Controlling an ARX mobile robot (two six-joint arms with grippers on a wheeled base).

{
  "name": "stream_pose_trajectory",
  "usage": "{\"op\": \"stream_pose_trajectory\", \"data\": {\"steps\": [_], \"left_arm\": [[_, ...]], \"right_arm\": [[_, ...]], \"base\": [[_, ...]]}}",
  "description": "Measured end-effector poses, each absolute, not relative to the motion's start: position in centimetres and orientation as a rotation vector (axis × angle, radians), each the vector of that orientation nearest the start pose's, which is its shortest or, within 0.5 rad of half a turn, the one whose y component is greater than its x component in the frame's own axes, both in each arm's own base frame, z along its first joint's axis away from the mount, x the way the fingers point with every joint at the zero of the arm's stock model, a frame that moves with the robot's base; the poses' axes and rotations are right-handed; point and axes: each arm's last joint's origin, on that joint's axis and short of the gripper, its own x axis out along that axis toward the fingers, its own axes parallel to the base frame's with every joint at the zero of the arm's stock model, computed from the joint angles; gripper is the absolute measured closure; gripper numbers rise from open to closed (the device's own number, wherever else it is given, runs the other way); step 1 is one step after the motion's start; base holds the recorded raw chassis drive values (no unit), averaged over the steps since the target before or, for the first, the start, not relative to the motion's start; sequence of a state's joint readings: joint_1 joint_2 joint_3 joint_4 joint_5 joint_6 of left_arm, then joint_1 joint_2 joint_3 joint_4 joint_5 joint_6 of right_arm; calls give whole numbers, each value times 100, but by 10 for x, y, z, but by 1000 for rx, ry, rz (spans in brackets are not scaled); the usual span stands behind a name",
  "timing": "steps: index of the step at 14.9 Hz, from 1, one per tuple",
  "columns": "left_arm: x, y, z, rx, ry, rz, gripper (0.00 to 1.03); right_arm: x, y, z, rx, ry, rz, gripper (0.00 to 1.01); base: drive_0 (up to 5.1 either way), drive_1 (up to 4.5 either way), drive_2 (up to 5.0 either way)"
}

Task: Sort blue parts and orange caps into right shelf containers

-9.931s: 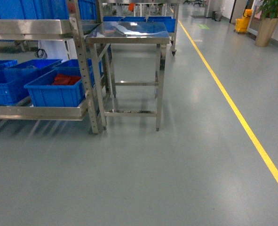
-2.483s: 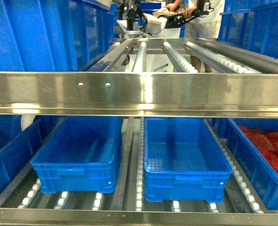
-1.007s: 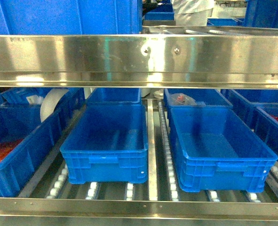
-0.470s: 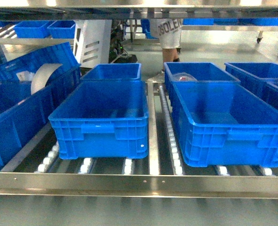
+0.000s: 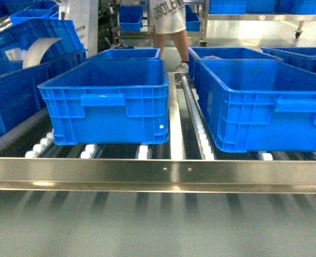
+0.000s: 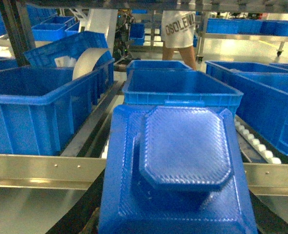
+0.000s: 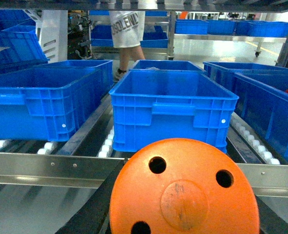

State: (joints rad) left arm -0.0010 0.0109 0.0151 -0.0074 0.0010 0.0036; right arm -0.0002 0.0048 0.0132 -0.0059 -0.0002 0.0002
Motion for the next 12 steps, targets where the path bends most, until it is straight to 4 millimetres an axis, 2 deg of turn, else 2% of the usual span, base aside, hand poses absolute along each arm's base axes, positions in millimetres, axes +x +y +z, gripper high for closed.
{"op": "stream_pose_trajectory", "data": {"steps": [12], "left_arm": [[97, 0, 167, 3, 3, -1, 60]], "right_arm": [[97, 0, 167, 0, -2, 0, 57]], "base": [[0, 0, 0]]}}
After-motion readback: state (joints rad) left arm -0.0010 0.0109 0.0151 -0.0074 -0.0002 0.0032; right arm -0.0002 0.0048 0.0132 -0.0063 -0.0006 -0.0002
